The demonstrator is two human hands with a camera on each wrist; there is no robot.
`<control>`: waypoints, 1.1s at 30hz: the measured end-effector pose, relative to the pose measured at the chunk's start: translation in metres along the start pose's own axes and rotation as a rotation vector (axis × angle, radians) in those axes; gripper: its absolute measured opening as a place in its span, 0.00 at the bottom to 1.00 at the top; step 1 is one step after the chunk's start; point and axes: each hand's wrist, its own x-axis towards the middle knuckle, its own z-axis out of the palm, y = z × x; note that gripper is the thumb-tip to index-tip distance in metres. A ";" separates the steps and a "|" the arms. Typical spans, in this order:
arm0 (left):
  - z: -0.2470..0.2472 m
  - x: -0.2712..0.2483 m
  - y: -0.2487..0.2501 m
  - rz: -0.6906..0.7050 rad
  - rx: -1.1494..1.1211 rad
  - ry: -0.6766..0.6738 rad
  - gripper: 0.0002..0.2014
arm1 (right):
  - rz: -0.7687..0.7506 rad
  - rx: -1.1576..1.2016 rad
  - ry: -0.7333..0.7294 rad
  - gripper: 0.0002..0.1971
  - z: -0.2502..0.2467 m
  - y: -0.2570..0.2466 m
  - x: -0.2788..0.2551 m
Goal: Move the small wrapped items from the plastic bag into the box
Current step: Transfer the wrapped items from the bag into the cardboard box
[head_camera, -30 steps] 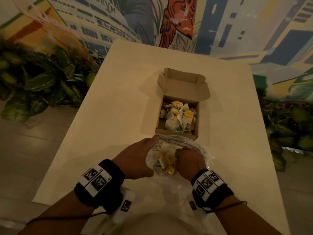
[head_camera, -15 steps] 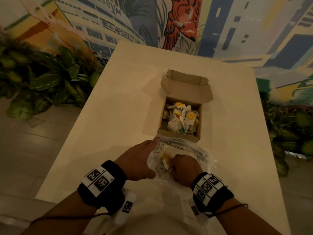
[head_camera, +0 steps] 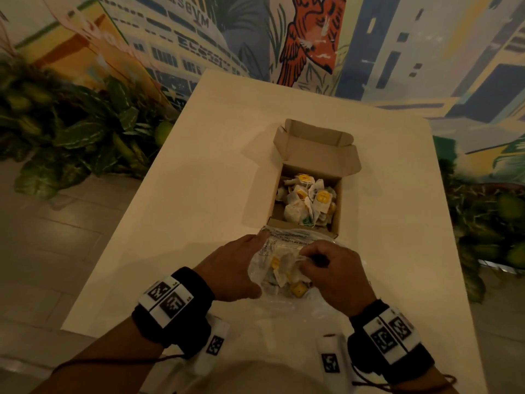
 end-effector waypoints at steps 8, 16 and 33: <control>-0.001 -0.002 -0.001 -0.024 -0.023 -0.014 0.54 | 0.056 0.223 0.120 0.04 -0.015 -0.013 -0.011; -0.003 -0.002 -0.001 -0.013 -0.012 -0.008 0.54 | 0.108 0.340 0.134 0.05 -0.029 -0.026 -0.004; 0.000 -0.009 -0.001 -0.015 0.003 -0.026 0.55 | 0.225 -0.046 0.031 0.05 -0.050 -0.017 0.121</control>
